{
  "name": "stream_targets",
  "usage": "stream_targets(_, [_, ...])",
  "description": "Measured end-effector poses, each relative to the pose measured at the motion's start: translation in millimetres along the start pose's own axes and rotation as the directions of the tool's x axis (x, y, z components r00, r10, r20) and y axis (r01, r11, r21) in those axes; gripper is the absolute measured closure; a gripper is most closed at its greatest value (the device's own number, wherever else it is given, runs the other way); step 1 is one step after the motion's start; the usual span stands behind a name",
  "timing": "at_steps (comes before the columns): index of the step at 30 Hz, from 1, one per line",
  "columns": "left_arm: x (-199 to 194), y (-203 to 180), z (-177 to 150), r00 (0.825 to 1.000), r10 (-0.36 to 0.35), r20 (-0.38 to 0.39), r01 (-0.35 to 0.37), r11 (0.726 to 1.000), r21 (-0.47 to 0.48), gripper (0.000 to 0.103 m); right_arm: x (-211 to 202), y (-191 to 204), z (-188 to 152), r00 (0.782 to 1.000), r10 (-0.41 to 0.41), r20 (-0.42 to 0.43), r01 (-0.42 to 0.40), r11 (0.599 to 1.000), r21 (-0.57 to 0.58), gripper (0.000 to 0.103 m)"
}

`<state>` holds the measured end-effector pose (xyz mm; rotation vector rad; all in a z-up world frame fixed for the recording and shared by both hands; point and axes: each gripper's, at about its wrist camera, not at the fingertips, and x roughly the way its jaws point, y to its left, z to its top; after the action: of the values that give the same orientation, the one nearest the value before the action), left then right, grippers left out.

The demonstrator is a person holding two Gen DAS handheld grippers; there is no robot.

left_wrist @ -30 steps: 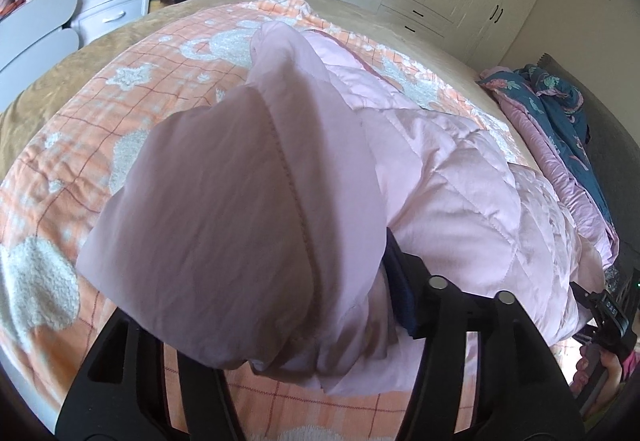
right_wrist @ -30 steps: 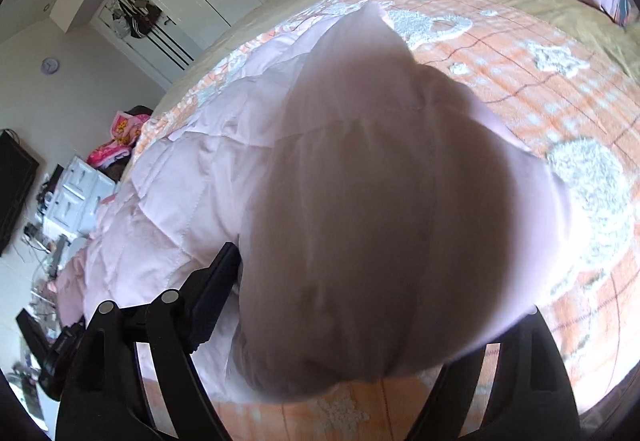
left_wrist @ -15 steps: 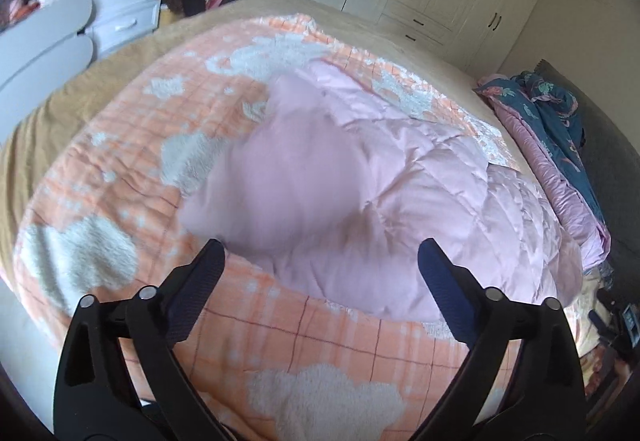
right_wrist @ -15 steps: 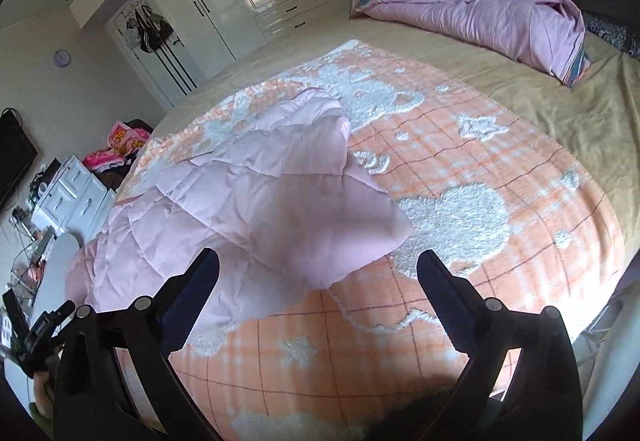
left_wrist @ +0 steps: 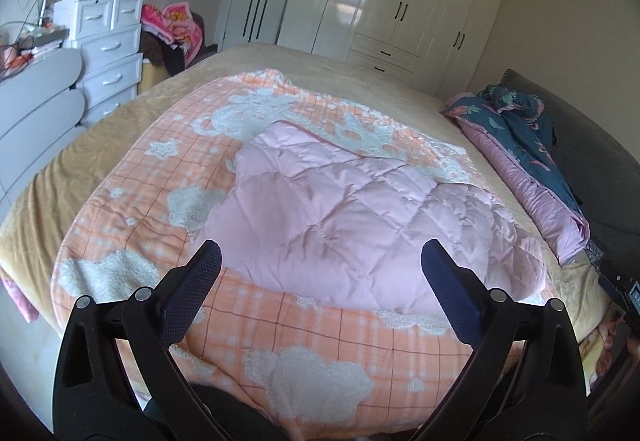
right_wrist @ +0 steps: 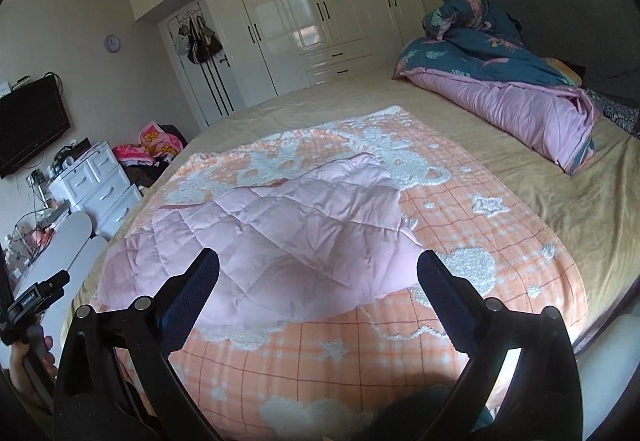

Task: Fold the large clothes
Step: 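Pull both tools back away from the folded jacket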

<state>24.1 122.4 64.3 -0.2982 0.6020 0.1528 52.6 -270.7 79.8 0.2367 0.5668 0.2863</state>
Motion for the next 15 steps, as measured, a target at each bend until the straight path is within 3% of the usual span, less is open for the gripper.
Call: stream_targets(15, [-30.8, -39.3, -22.1, 0.996, -0.071, 0.047, 0.067, 0.995, 0.073, 0.009, -35.7, 42.8, -17.1, 0.998, 0.035, 0.043, -0.028, 0.986, -0.164, 0.004])
